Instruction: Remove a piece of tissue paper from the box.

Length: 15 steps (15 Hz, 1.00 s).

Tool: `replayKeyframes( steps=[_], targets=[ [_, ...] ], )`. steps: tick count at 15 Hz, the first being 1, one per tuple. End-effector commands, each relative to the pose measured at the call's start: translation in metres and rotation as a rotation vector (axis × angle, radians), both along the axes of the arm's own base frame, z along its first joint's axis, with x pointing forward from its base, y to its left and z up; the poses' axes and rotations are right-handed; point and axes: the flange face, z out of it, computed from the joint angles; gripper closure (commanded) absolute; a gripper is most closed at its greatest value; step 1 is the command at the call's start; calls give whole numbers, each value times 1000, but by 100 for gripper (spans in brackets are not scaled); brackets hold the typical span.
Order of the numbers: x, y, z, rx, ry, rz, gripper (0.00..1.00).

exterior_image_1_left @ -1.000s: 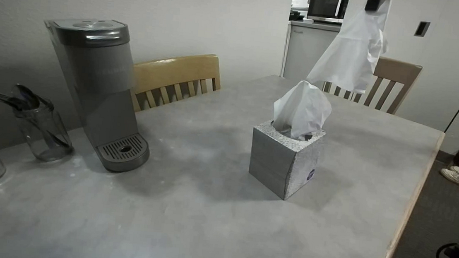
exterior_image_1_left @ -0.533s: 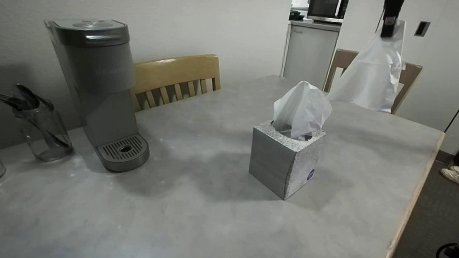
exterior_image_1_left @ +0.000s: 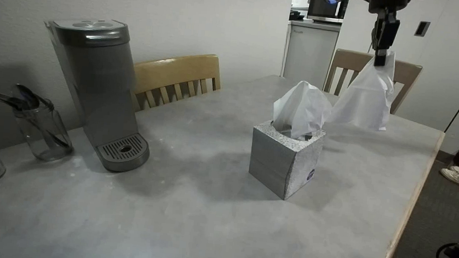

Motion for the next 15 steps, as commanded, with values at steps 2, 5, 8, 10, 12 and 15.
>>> replayKeyframes(
  steps=[2, 5, 8, 10, 12, 15],
  targets=[
    [-3, -9, -35, -23, -47, 23, 100],
    [-6, -10, -65, -16, -54, -4, 100],
    [-12, -12, -99, 4, -30, -32, 100],
    [-16, -13, -117, 19, -18, -44, 100],
    [-18, -16, -134, 27, 0, -55, 100],
    [-21, -17, -155, 41, 25, -67, 100]
  ],
)
